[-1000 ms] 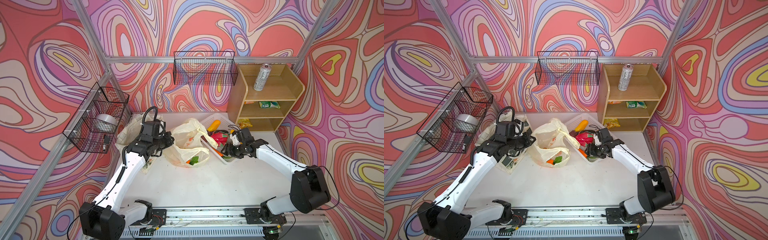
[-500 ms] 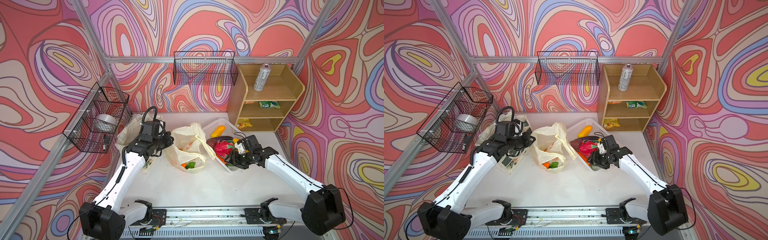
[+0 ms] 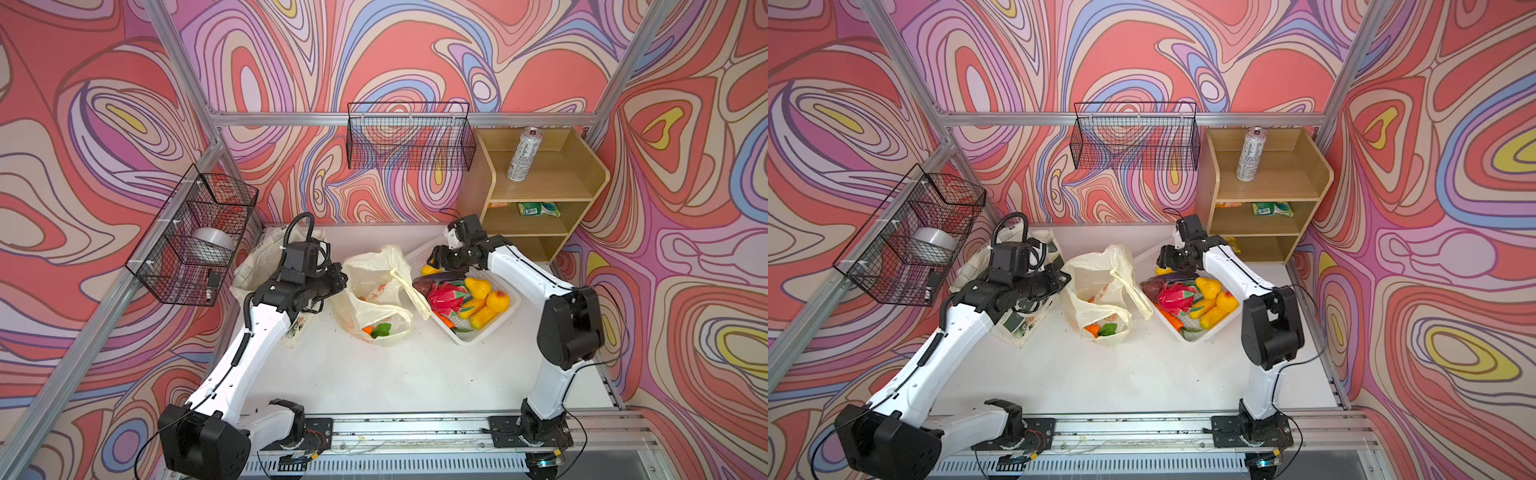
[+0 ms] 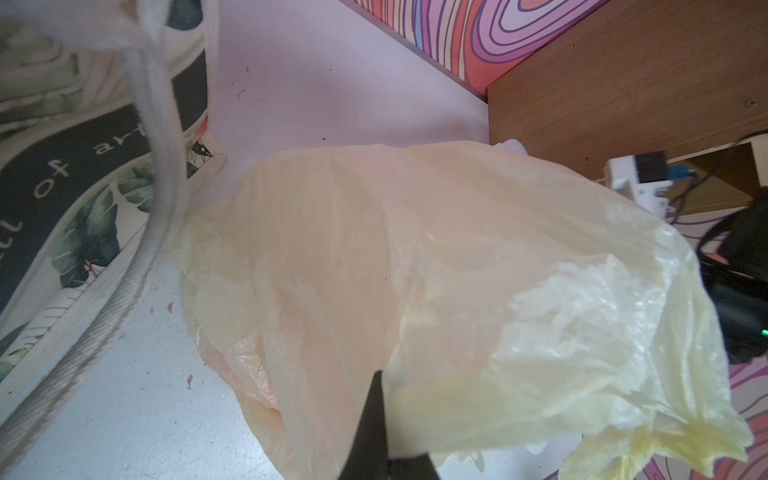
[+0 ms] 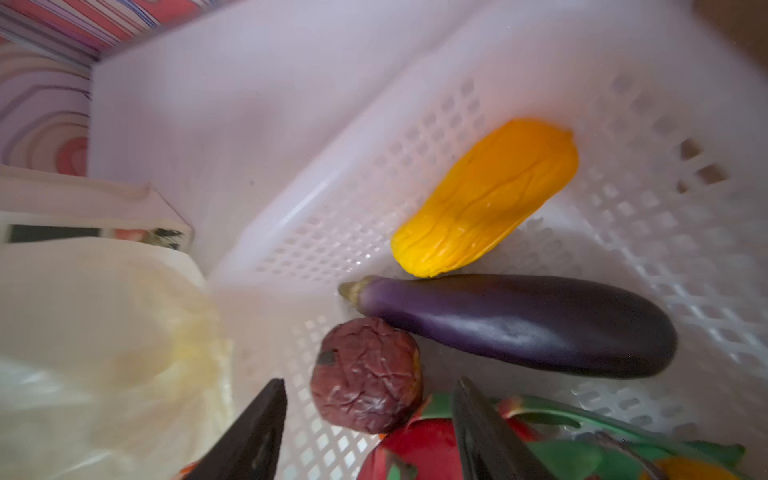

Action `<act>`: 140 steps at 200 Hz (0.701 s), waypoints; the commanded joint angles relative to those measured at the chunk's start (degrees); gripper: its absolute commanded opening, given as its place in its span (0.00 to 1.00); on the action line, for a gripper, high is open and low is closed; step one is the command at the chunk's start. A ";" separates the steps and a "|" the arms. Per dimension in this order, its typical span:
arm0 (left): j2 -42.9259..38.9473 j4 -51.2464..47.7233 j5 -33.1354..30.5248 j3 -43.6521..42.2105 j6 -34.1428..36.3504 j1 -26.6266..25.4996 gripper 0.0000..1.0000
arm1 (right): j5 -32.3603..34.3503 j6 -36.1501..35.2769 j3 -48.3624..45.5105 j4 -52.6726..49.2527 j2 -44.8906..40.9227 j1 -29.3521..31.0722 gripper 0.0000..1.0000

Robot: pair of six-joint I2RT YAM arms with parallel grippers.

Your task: Place the mixed food into the grocery bags and tie them

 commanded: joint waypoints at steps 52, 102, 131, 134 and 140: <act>-0.20 2.33 0.16 -1.21 0.22 0.86 0.00 | -1.54 -1.87 -19.57 -5.23 -14.32 -0.06 0.64; 0.35 3.22 0.70 -1.24 -0.07 1.12 0.00 | 4.58 -2.18 -14.61 -6.40 -15.26 -0.15 0.70; -0.01 2.98 0.51 -1.23 -0.07 1.21 0.00 | 7.92 -5.51 -7.89 -7.53 -9.57 -0.13 0.71; -0.10 2.94 0.47 -1.15 -0.06 1.21 0.00 | 8.32 -5.90 -7.43 -7.73 -9.13 -0.07 0.71; -0.19 2.88 0.41 -1.22 0.05 1.21 0.00 | 9.34 -6.62 -6.68 -8.30 -8.15 -0.07 0.71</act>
